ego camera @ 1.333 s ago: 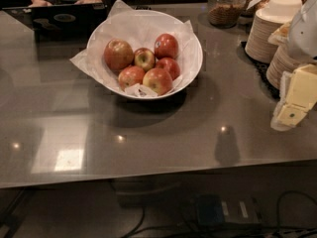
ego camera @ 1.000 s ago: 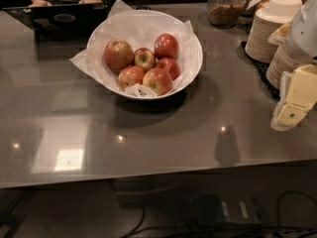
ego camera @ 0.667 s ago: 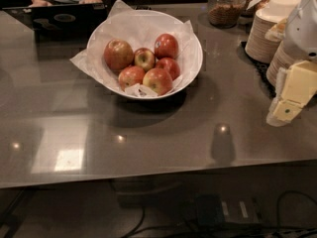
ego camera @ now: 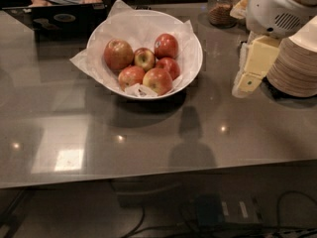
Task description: Pick apple from white bowl
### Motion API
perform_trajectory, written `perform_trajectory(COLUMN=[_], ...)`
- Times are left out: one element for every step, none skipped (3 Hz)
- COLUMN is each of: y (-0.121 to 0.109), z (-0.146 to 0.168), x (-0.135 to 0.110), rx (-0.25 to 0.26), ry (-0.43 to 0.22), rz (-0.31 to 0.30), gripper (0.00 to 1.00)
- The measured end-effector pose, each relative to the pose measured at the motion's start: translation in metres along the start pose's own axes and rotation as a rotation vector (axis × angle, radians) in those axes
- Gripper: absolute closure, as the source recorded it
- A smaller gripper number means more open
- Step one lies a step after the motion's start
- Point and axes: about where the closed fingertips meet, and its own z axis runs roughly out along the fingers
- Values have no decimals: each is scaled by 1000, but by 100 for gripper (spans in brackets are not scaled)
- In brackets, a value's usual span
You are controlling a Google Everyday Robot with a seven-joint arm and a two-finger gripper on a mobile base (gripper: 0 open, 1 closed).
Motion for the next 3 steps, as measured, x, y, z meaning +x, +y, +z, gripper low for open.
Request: perform_trajectory(y=[0, -8, -28], z=[0, 4, 21], x=[0, -7, -40], rx=[0, 19, 39], ry=[0, -39, -184], rz=[0, 9, -13], gripper=[0, 0, 0])
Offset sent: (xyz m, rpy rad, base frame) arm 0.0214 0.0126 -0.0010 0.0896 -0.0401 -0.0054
